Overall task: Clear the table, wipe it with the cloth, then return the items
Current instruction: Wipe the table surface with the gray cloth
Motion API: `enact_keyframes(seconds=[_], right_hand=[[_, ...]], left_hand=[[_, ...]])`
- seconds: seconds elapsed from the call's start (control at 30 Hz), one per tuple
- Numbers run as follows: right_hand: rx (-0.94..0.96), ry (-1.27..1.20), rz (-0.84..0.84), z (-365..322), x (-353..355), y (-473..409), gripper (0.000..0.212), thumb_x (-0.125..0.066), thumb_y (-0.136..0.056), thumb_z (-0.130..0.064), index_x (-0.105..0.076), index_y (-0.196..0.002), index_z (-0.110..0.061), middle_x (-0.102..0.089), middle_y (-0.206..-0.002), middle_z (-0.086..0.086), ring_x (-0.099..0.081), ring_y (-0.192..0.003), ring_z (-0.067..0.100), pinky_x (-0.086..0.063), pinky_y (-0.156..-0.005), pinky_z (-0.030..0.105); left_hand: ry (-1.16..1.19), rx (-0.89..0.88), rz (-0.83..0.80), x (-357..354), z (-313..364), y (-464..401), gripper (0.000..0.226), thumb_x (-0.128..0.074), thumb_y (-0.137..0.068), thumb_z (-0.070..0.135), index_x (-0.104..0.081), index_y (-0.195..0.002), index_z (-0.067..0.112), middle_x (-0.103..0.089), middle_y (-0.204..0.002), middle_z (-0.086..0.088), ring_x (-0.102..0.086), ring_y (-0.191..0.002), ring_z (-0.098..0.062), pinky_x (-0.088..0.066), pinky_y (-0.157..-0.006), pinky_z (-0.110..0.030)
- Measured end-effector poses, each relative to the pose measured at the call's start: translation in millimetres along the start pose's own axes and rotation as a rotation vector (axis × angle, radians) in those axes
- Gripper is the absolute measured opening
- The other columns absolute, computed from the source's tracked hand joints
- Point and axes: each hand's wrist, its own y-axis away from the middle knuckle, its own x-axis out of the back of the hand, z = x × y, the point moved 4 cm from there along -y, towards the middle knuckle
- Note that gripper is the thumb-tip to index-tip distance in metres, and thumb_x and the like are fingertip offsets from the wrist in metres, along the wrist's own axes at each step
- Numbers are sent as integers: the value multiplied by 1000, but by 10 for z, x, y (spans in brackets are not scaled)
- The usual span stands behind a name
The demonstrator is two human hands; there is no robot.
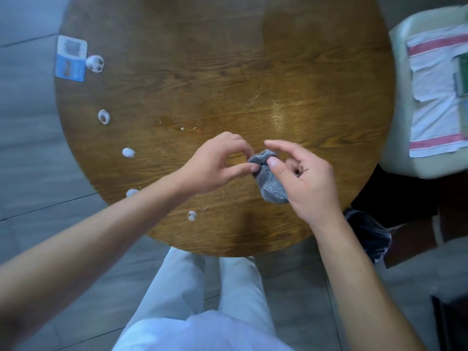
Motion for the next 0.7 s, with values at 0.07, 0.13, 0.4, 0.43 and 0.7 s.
enact_keyframes(seconds=[0.07,0.13,0.4,0.43,0.7], right_hand=[[-24,83,7,-82,102,23,25,-78,-91,-34,-69,-114,-31,-43,-55,0,-38,-51,6,-35,-56,26],[-71,212,-25,-102,263,53,33,-82,-82,-49,-61,-100,-30,-49,-54,-2,-43,-50,8,-39,-55,32],[133,340,-216,-44,465,76,22,-79,-88,-40,-65,-79,-26,-60,-80,-10,-57,-77,6,-46,-72,31],[166,291,-199,-73,516,49,20,-78,-90,-37,-65,-80,-24,-60,-81,-10,-57,-78,7,-44,-71,29],[329,173,-122,-148,927,-86,25,-60,-105,-31,-59,-87,-14,-59,-77,-4,-55,-73,12,-45,-66,41]], left_hand=[[-34,-4,35,84,39,-1,31,-67,-95,44,-72,-95,13,-70,-98,2,-63,-97,-21,-51,-88,-46],[-91,-9,103,162,121,5,30,-66,-97,42,-72,-95,13,-70,-100,2,-64,-97,-21,-52,-87,-45],[-337,20,275,70,227,148,31,-67,-95,40,-78,-95,12,-76,-99,-1,-68,-90,-26,-56,-78,-42],[-345,48,307,33,236,159,30,-67,-96,40,-79,-95,12,-77,-97,0,-68,-88,-25,-56,-77,-42],[-201,308,589,-116,446,301,19,-71,-96,30,-79,-92,14,-77,-99,3,-71,-89,-15,-57,-83,-42]])
